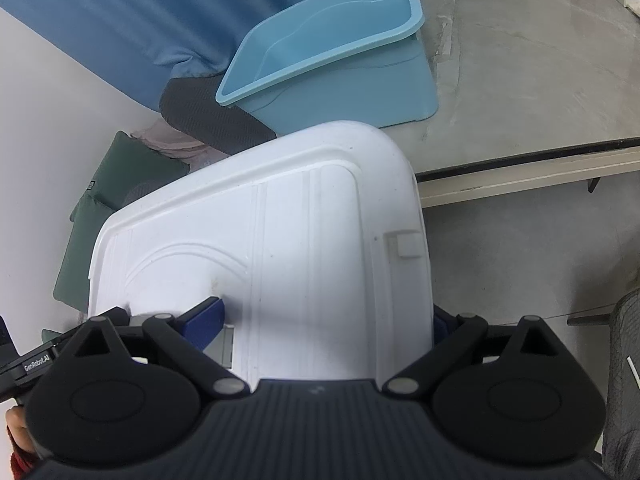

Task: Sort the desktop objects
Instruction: 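Move the held lid over the tub opening with both grippers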

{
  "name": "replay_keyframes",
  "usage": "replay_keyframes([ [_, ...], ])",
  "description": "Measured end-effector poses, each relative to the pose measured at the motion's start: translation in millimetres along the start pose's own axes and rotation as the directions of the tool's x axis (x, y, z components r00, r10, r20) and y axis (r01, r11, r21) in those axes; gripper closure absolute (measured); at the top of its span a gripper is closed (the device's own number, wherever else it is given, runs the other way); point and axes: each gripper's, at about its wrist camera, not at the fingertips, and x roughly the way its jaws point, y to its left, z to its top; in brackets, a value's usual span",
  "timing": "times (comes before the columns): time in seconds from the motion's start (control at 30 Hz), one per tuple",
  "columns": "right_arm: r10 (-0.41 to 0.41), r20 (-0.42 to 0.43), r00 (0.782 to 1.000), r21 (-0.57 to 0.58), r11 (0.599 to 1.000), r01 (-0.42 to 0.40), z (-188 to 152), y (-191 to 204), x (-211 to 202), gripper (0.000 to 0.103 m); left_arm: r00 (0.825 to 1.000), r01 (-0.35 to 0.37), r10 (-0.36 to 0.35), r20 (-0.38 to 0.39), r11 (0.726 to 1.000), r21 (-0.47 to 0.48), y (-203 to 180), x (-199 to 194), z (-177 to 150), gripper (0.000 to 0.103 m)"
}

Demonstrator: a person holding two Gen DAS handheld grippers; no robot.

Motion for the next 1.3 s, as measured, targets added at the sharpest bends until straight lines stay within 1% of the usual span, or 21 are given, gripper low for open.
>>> replay_keyframes([
  [0.2, 0.004, -0.002, 1.000, 0.011, 1.000, -0.004, 5.9, -5.7, 2.5, 0.005, 1.000, -0.001, 0.001, -0.008, 1.000, 0.005, -2.1, 6.8, 6.4, 0.005],
  [0.37, 0.006, -0.010, 1.000, 0.017, 1.000, -0.006, 17.9, -12.8, 6.4, 0.005, 1.000, -0.009, 0.009, -0.015, 1.000, 0.007, -7.4, 17.5, 15.8, 0.005],
  [0.7, 0.016, -0.025, 1.000, -0.008, 1.000, -0.016, 49.0, -16.8, 16.1, 0.005, 1.000, -0.022, 0.022, -0.008, 1.000, -0.016, -12.8, 37.0, 37.6, 0.005],
  [1.0, 0.025, -0.043, 0.999, -0.034, 0.999, -0.026, 73.6, -24.4, 23.8, 0.005, 0.999, -0.042, 0.042, 0.001, 0.998, -0.043, -21.9, 55.5, 49.5, 0.005],
  [1.3, 0.035, -0.056, 0.998, -0.036, 0.999, -0.037, 89.1, -33.5, 26.8, 0.005, 0.998, -0.059, 0.059, 0.000, 0.997, -0.057, -31.7, 68.9, 61.2, 0.005],
])
